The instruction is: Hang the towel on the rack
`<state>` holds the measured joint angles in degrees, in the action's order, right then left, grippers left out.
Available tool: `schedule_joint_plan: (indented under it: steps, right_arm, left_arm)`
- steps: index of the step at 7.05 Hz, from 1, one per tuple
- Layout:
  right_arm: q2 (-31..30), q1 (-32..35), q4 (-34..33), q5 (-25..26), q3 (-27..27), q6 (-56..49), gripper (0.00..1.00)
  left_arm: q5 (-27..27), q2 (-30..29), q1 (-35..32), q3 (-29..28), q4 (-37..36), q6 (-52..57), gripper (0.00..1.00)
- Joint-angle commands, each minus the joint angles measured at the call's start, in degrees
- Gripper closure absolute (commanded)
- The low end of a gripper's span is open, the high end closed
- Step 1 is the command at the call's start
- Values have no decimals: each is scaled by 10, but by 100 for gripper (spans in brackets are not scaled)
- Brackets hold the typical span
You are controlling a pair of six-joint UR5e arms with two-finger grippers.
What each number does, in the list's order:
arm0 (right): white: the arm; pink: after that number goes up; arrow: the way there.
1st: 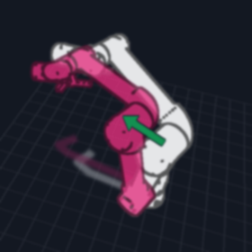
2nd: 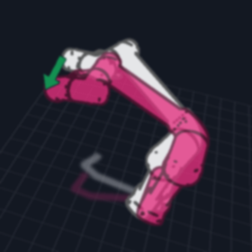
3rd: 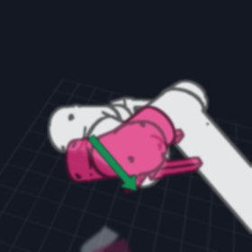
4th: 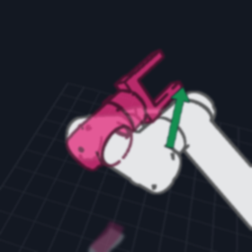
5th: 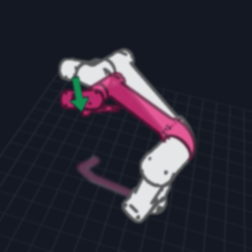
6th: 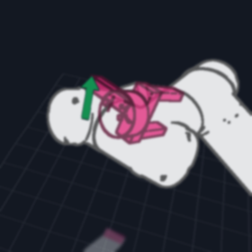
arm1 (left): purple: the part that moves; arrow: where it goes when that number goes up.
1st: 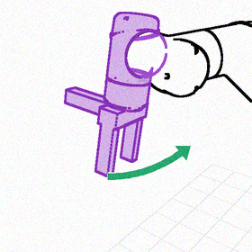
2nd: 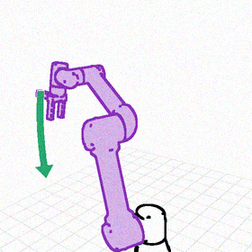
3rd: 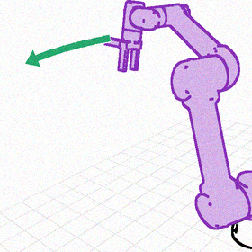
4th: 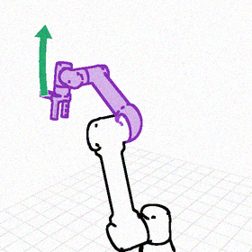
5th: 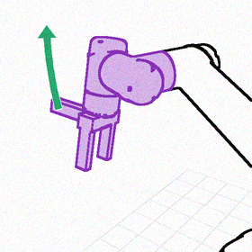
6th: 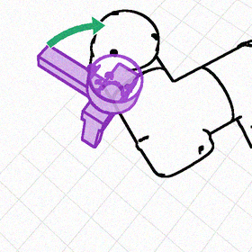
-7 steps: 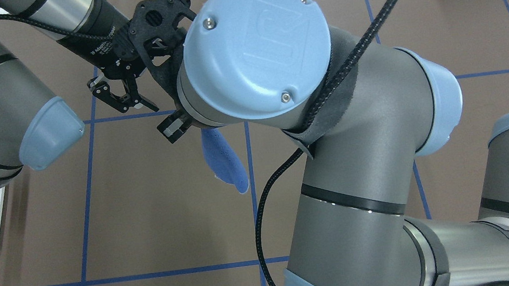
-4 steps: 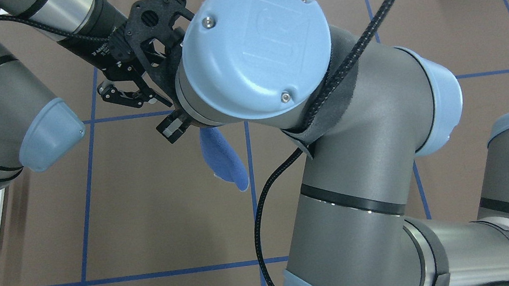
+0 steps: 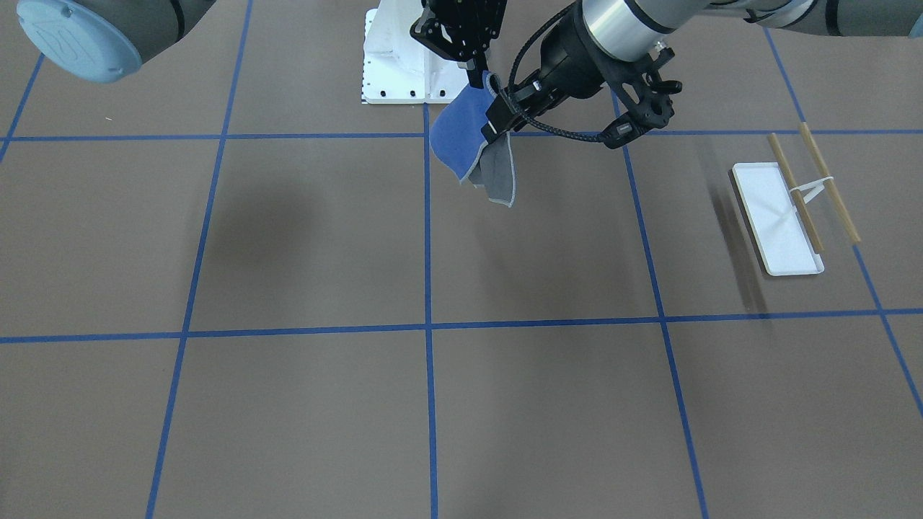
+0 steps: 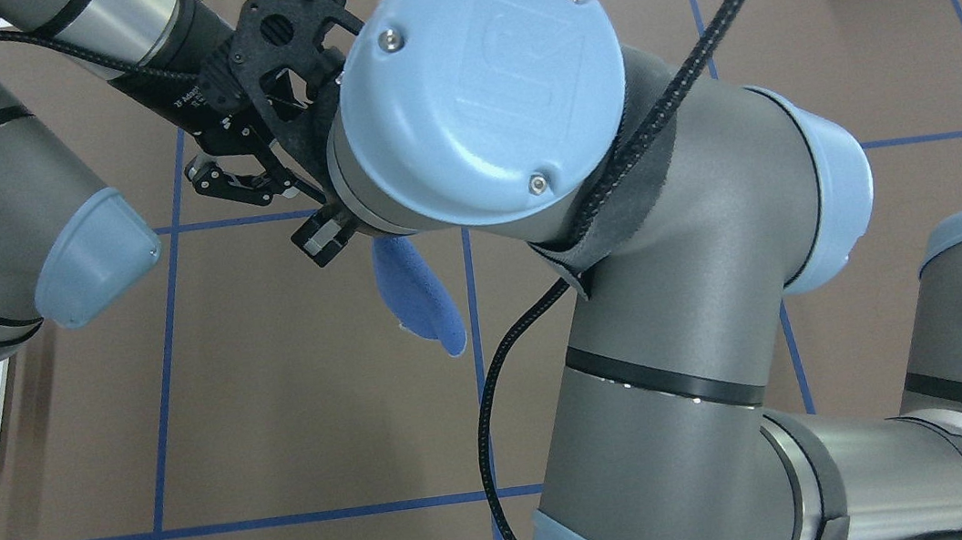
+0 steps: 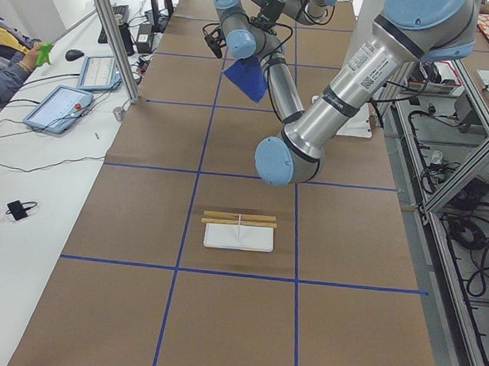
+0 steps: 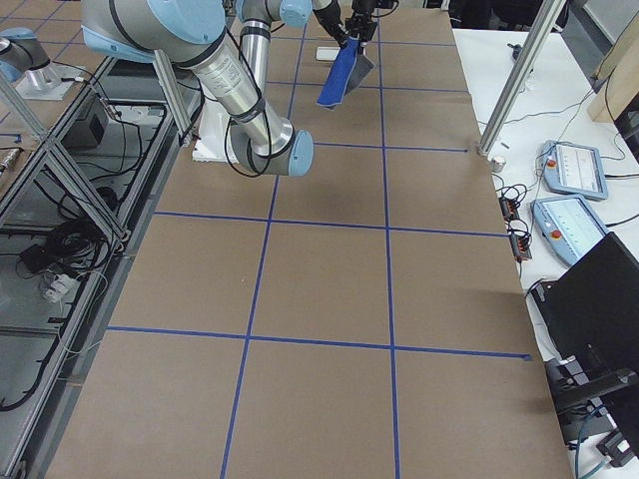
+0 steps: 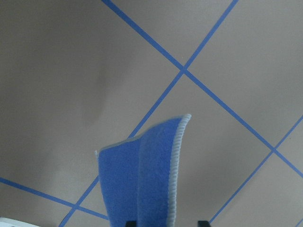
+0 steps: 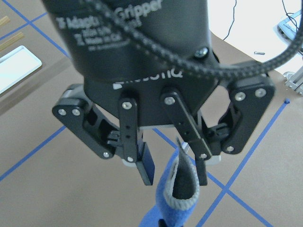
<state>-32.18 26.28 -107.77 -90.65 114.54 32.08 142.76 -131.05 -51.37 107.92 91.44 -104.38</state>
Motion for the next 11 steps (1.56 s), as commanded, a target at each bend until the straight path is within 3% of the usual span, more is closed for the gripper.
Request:
schedule_joint_plan:
  steps: [1, 4, 5, 7, 9, 11]
  right_arm:
    - [-1, 0, 0, 0, 1, 0, 100]
    - [-8, 1, -1, 0, 17, 0, 100]
    - [-31, 1, -2, 1, 38, 7, 2]
    - [-123, 3, 0, 3, 137, 5, 0]
    - [-164, 31, -3, 2, 165, 9, 0]
    - [-209, 72, -3, 2, 172, 10, 0]
  left_arm:
    - [9, 2, 0, 1, 0, 0, 100]
    - [12, 9, 0, 9, 1, 4, 100]
    - [11, 12, -7, 13, 1, 9, 100]
    - [9, 51, -48, 39, 2, 48, 100]
    - [1, 93, -79, 69, 1, 114, 100]
    - [-67, 205, -93, 136, 1, 215, 100]
